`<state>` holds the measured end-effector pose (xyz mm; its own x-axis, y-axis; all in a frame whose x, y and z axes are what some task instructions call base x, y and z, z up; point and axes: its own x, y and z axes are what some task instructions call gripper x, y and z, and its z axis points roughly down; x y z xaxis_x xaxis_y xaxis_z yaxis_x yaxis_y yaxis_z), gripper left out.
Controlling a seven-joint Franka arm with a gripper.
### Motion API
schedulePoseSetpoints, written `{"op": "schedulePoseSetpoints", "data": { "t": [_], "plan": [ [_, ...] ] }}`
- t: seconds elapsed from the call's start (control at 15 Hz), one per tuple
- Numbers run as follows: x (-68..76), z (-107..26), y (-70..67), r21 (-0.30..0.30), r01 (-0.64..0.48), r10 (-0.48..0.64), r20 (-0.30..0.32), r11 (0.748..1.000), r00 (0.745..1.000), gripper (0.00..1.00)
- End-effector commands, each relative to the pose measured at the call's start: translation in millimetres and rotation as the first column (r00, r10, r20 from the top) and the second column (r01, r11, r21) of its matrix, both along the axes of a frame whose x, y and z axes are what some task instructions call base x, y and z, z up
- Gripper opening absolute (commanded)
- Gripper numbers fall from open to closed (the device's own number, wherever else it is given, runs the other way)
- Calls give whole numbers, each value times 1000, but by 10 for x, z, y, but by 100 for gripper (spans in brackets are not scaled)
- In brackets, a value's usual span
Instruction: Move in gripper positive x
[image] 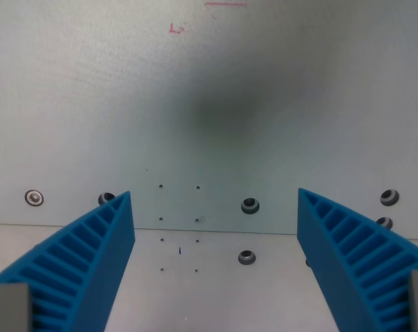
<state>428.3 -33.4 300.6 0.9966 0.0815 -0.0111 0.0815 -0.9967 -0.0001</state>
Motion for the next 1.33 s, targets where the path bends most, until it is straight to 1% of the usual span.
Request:
{"op": "schedulePoseSetpoints", "data": {
  "t": [0.07,1.33],
  "plan": [
    [50,15,4,0,0,0,4,1000,1000,100],
    [997,8,81,0,0,0,4,1000,1000,100]
  ]
}}
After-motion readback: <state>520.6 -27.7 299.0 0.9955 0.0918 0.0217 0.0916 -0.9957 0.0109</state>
